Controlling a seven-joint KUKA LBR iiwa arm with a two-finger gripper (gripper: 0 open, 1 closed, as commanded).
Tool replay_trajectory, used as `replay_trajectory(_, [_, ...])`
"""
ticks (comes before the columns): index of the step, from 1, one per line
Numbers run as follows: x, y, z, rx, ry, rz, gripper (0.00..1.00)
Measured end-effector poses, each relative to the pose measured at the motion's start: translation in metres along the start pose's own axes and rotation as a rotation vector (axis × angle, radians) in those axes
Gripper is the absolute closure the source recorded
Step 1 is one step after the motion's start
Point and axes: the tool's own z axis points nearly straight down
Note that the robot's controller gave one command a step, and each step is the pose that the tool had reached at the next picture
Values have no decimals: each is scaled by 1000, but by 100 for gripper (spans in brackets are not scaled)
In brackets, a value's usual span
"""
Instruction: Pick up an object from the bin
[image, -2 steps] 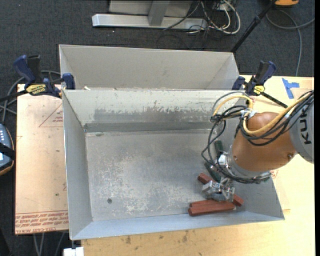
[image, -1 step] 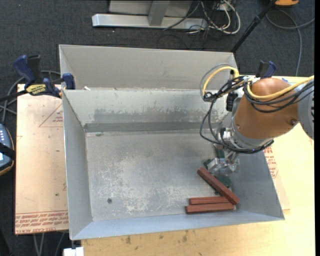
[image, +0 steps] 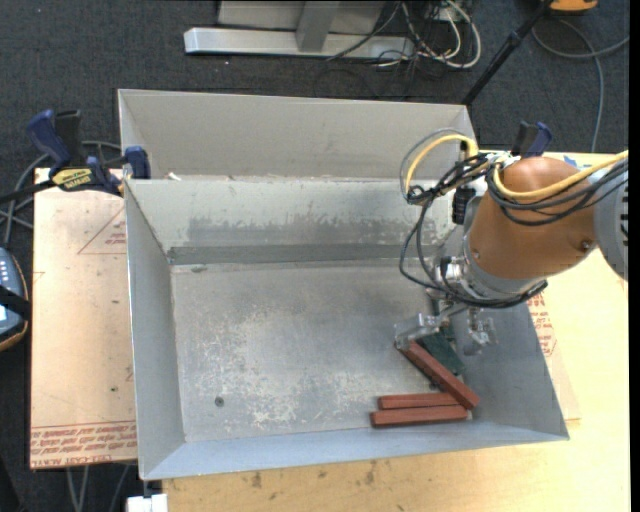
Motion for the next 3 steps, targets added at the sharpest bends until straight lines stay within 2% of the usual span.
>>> replay_trajectory(1, [-19, -52, 51, 0, 0, -299, 0])
replay_trajectory(2, [-17, -55, 46, 5, 5, -298, 100])
replay_trajectory(3, [1, -59, -98, 10, 3, -297, 100])
